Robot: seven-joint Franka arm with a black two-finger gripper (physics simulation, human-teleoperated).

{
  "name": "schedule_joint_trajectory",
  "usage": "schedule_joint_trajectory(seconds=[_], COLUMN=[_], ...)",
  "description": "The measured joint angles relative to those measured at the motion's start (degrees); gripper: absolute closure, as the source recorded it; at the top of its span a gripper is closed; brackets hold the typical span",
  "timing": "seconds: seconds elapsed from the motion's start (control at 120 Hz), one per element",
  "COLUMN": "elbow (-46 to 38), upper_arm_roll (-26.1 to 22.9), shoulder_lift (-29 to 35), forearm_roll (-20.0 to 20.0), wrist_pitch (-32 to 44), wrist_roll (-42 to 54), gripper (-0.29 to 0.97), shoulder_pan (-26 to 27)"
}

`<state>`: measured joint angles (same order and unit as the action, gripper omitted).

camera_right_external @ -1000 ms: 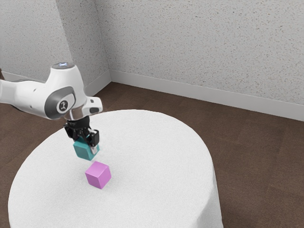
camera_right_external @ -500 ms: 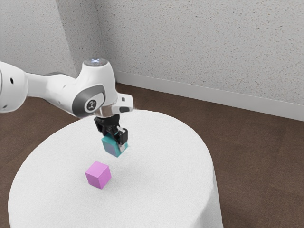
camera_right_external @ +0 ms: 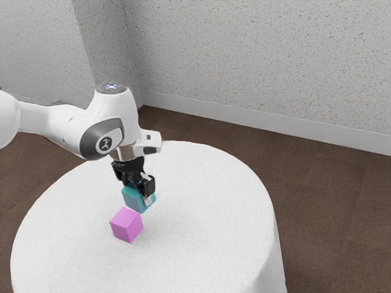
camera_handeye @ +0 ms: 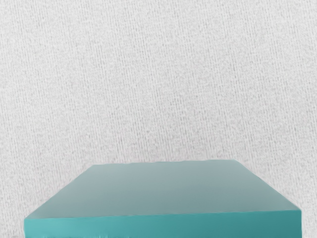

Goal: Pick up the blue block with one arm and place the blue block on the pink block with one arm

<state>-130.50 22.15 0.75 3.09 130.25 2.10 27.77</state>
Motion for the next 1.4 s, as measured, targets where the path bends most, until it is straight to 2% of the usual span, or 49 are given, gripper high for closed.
schedule_joint_trajectory(seconds=[0.417,1.175,1.4], elbow=[-4.9,-6.7,-6.7], upper_arm_roll=[0.2,1.6,1.6], shoulder_lift=[2.0,3.7,3.6], forearm_roll=[0.6,2.5,2.0], wrist_pitch=[0.7,0.6,0.5], wrist_roll=[-0.7,-1.2,-0.5], gripper=[0.32,0.32,0.14], shoulder_pan=[-1.0,-2.3,-2.2])
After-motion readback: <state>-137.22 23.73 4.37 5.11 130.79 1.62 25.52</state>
